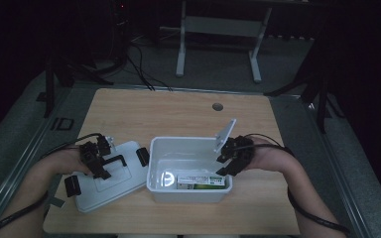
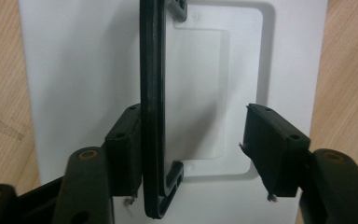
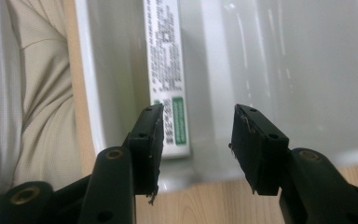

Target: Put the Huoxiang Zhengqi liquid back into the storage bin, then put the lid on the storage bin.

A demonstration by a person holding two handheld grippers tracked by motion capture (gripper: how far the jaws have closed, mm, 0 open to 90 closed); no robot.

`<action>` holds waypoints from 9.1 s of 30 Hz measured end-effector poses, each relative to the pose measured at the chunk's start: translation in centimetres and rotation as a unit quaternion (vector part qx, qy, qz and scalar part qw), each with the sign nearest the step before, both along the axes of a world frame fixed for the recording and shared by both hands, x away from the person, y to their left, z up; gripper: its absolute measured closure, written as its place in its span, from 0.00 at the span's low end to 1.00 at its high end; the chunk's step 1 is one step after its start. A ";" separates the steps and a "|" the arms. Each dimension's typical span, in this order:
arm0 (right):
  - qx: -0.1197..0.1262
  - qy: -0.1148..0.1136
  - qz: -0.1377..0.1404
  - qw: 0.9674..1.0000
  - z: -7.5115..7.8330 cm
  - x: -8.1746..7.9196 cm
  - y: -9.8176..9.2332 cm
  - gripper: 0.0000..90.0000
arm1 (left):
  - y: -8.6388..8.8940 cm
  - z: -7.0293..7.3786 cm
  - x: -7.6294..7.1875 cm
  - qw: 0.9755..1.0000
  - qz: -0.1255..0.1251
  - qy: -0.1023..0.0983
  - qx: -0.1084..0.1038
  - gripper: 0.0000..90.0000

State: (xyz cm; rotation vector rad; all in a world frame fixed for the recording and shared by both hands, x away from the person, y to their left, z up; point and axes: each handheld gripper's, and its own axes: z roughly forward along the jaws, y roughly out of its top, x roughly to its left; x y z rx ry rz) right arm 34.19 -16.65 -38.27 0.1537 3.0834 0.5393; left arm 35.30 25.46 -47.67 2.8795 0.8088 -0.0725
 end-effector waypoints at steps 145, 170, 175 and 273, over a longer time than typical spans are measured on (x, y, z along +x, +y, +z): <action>0.089 0.008 -0.165 0.982 -11.2 0.2 -11.4 0.20 | -17.1 15.7 -0.3 0.978 -0.184 -0.074 -0.058 0.93; 0.097 0.008 -0.170 0.981 -11.1 -0.1 -12.2 0.20 | -23.2 14.1 0.6 0.968 -0.234 -0.067 -0.064 0.93; 0.098 0.008 -0.170 0.981 -11.2 -0.1 -12.3 0.20 | -23.3 13.3 0.8 0.968 -0.235 -0.059 -0.065 0.93; 0.100 0.013 -0.169 0.980 -11.6 -0.2 -11.2 0.20 | -4.7 8.3 -1.3 0.972 -0.058 -0.141 -0.180 0.17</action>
